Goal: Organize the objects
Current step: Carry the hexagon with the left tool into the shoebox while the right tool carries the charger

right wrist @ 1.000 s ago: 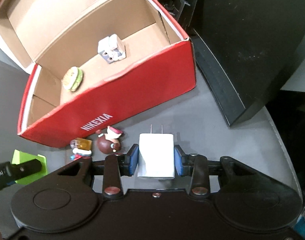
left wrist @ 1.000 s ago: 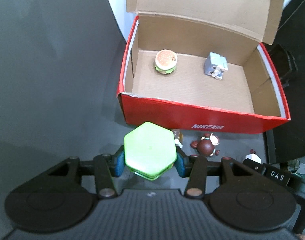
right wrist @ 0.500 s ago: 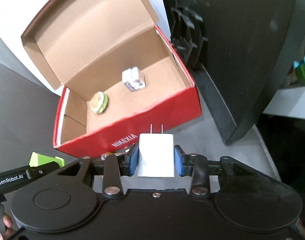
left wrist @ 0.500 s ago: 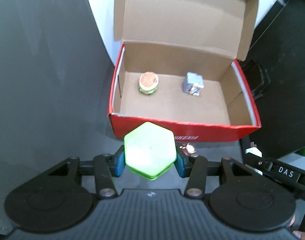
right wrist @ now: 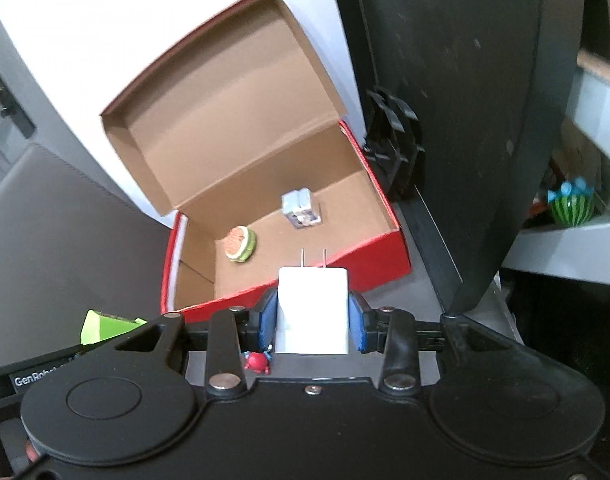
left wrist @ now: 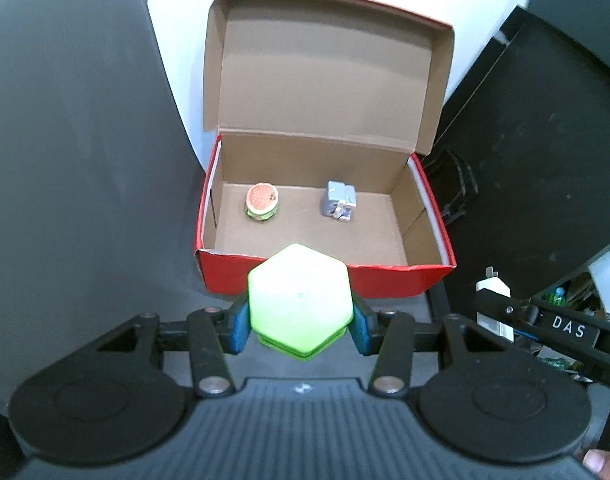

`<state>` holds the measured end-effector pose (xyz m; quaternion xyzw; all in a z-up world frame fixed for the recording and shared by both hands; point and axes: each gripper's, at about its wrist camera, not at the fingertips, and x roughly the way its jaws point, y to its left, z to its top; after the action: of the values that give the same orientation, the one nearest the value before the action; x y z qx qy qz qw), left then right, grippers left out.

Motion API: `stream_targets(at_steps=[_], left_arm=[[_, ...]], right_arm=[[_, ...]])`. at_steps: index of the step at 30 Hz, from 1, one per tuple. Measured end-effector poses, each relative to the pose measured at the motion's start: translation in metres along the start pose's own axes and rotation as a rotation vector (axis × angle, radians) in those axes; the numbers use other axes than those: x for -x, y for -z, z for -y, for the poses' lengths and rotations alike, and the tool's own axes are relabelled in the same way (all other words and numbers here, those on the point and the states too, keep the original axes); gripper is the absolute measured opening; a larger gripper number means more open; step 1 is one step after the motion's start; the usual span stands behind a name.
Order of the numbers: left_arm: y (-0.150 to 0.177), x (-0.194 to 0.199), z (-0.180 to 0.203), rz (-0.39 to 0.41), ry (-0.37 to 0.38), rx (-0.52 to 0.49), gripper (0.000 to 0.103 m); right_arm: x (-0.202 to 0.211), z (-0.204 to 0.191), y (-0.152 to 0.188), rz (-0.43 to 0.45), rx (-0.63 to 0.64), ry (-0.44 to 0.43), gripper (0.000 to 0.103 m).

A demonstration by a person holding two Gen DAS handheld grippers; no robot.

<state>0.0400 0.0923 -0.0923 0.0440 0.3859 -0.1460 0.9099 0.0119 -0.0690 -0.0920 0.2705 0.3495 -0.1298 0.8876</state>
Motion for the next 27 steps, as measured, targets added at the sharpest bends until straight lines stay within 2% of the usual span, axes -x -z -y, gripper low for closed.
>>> stream_targets(at_steps=[6, 14, 19, 27], left_arm=[[-0.002, 0.019, 0.003, 0.040, 0.018, -0.025, 0.048], [-0.011, 0.037, 0.001, 0.091, 0.026, -0.033, 0.048], [-0.021, 0.046, 0.001, 0.127, 0.010, -0.037, 0.048], [-0.036, 0.048, 0.004, 0.141, 0.014, -0.045, 0.048]], right_arm=[[0.023, -0.006, -0.001, 0.037, 0.041, -0.034, 0.037], [0.039, -0.008, -0.007, 0.076, 0.076, -0.032, 0.037], [0.044, -0.009, -0.016, 0.100, 0.082, -0.041, 0.037], [0.041, -0.012, -0.041, 0.115, 0.108, -0.050, 0.037]])
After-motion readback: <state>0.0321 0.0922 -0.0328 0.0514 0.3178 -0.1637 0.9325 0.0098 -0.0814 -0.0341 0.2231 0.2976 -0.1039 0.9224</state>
